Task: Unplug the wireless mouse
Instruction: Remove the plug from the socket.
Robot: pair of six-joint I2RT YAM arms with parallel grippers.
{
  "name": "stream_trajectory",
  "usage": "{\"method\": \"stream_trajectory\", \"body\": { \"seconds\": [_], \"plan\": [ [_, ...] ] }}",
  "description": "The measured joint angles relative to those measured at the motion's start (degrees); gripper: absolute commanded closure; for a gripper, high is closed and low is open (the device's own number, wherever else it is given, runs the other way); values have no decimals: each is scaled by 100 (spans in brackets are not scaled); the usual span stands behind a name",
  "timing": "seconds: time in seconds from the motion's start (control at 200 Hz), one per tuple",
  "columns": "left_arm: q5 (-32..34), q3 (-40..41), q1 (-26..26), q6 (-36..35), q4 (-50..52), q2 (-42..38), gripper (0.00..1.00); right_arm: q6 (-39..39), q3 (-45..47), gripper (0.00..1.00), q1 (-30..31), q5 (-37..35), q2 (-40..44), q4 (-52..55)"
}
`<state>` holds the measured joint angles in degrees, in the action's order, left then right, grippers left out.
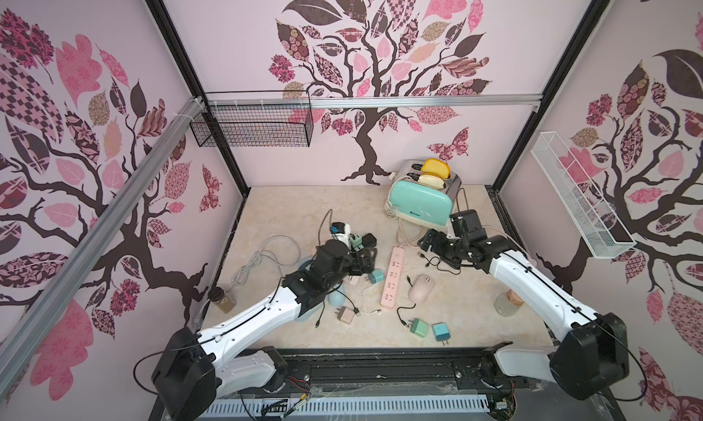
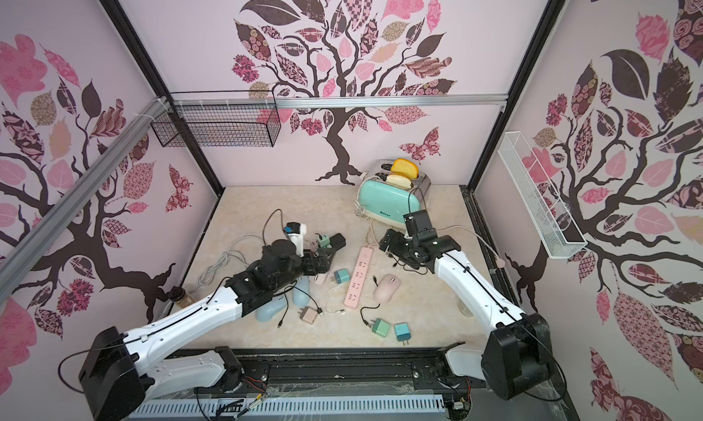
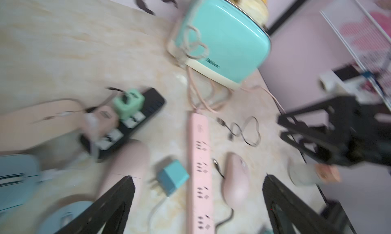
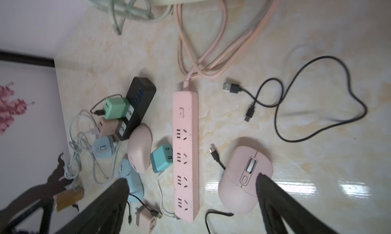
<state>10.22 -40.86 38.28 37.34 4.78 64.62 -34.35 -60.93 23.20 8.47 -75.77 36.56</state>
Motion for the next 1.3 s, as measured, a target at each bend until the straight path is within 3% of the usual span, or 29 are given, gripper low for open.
{"method": "stream_trajectory", "body": {
  "seconds": [0.135,0.225,0.465,0.59,0.96,1.3],
  "plan": [
    [422,728,-313,264,87,-179,3,367,-612,8,765,-173,-774,-116],
    [632,844,-315,286,101,-118,10,599,-1394,10,1167,-444,-1541,-81],
    [678,619,-872,269,-275,914,8,708,-2022,9,1377,-658,-2229,-66],
    [352,-133,-981,-138,-223,1589,8,702,-2094,11,1246,-616,-2389,-17],
    [-533,-1311,-1054,-2124,127,2142,13,693,-2072,11,809,-105,-2415,-39],
    [-645,-1978,-1056,-3285,1023,3213,16,697,-2081,11,791,195,-2441,-37]
  ]
}}
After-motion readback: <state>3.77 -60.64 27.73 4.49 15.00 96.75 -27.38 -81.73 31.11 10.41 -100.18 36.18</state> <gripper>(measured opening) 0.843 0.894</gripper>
